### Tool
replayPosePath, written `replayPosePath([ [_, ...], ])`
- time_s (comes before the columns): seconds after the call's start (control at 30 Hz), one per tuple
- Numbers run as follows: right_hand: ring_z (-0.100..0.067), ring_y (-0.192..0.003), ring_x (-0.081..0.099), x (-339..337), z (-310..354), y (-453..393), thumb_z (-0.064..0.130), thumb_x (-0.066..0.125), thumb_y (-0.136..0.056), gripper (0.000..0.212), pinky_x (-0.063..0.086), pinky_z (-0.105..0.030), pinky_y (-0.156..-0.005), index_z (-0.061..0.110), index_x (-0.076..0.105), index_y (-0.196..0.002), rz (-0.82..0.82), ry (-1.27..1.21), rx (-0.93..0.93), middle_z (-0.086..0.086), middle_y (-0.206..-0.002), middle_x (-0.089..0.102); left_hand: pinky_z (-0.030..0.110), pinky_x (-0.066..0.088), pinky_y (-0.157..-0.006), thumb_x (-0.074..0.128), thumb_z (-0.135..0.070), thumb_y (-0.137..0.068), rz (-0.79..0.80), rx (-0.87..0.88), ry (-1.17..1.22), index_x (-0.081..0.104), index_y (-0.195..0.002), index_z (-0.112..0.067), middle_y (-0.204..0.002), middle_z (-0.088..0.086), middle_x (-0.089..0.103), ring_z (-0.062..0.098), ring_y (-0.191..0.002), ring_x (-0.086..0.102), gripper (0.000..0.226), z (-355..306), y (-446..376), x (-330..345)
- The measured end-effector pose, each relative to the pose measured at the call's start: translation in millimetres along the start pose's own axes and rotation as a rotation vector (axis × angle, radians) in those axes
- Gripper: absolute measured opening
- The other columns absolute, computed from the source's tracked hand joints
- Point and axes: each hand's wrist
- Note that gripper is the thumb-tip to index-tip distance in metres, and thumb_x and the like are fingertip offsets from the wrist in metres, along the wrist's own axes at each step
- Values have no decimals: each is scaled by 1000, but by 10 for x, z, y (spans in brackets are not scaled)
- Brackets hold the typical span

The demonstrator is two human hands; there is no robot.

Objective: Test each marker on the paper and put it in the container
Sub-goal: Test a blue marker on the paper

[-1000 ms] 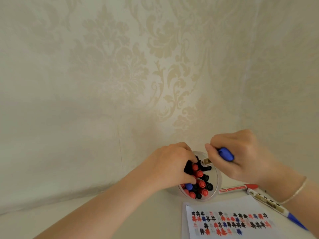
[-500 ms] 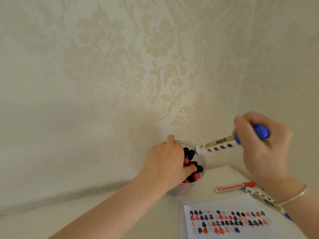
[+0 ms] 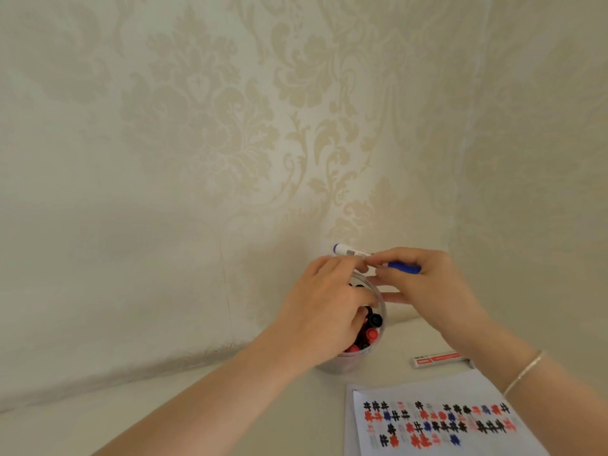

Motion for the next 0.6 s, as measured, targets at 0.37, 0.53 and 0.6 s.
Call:
replayPosePath([
  [0.37, -12, -94, 67, -49, 133, -81, -6, 55, -76, 32, 54, -20, -81, 11, 75, -95, 364, 188, 219, -2, -96, 73, 36, 35, -79, 41, -18, -86, 168, 75, -199, 66, -113, -25, -134, 6, 44, 25, -103, 47, 38, 8, -26, -46],
  [0.53, -16, -81, 61, -60, 131, -65, -7, 53, -78, 37, 46, -20, -71, 19, 73, -97, 375, 418, 161, -3, -86, 68, 37, 37, -83, 38, -10, -94, 260, 64, -213, 52, -128, -19, -134, 8, 39, 25, -102, 48, 38, -42, -118, -54],
  [0.6, -23, -85, 65, -97, 121, -53, -4, 56, -80, 34, 51, -24, -76, 21, 74, -96, 359, 424, 153, -8, -92, 71, 39, 43, -82, 39, -13, -97, 286, 45, -204, 52, -128, -18, -138, 9, 38, 28, -102, 53, 35, -47, -138, -50],
])
Point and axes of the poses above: each hand's wrist, its own y-axis away from the middle knuckle, its own x-axis out of the palm, z = x × y
